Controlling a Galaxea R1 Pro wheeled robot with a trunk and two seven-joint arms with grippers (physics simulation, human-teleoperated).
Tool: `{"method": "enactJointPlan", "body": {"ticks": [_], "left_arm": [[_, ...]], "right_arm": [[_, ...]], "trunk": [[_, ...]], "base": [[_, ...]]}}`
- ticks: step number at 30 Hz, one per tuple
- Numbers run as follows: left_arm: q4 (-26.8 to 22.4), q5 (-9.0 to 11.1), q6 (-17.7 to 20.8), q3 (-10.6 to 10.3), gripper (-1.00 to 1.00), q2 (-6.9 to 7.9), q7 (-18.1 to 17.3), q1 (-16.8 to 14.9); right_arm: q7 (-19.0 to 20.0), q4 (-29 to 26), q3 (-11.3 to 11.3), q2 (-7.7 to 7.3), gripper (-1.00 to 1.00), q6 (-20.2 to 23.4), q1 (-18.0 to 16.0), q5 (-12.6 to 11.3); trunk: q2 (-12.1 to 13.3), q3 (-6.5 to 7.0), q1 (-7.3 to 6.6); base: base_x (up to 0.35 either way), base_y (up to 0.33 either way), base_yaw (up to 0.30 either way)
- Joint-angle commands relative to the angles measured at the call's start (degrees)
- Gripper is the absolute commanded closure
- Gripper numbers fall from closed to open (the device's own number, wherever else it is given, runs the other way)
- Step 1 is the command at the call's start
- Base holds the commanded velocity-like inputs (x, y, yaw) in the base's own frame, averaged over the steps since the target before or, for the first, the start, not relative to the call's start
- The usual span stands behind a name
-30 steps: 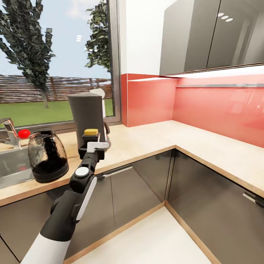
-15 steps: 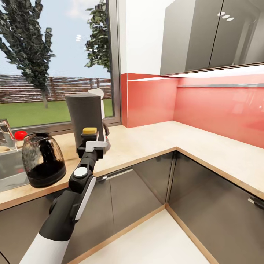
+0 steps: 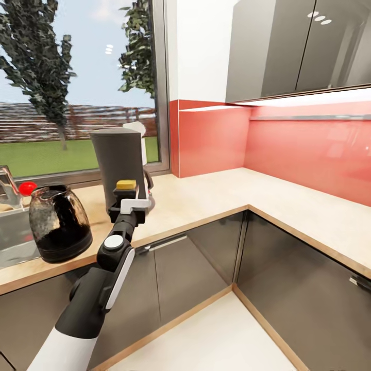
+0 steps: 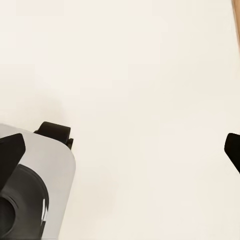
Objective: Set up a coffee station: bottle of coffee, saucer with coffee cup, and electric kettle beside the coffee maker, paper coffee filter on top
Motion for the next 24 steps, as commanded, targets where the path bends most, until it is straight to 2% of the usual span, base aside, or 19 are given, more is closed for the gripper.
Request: {"method": "enactJointPlan", "body": {"ticks": [1, 24], "left_arm": [[0.02, -0.35, 0.42, -0.09, 1.0, 0.0, 0.13, -0.05], [0.14, -0.35, 0.4, -0.08, 1.0, 0.26, 0.14, -0.05]], "right_arm": [[-0.03, -0.1, 0.09, -0.02, -1.0, -0.04, 0.03, 0.2], [-0.03, -0.12, 0.09, -0.02, -1.0, -0.04, 0.03, 0.2]], "trunk": [[-0.03, -0.13, 0.0], [-0.03, -1.88, 0.0]], "base": [[0.0, 0.0, 0.0], [0.0, 0.0, 0.0]]}}
